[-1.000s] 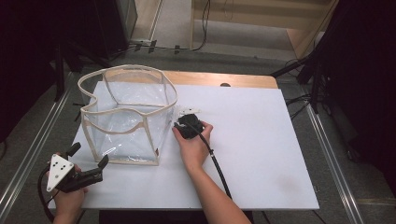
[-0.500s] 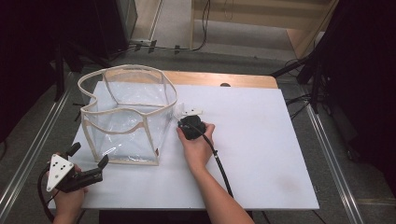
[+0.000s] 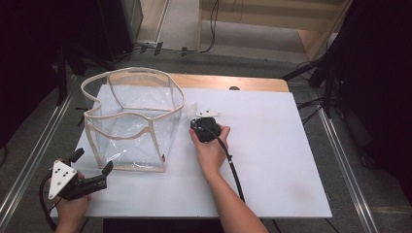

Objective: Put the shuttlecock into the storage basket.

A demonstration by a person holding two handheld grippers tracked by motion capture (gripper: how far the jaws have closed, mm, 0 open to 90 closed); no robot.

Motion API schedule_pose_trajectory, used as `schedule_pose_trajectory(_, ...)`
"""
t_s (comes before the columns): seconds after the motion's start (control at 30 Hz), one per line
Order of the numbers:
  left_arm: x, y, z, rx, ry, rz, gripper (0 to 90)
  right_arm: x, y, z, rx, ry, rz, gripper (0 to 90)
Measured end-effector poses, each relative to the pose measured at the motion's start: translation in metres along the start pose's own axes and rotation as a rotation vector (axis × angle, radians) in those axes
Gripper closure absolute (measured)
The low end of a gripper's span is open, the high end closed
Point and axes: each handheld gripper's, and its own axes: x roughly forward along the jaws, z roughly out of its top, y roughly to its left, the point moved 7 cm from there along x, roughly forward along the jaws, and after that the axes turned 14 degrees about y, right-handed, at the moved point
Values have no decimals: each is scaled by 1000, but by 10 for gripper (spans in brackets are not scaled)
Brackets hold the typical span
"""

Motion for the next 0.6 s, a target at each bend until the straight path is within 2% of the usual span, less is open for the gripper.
schedule_pose_trajectory(0.6,0,0,0,3,1,1,3,-27,-20,10,26,-70,-9,629)
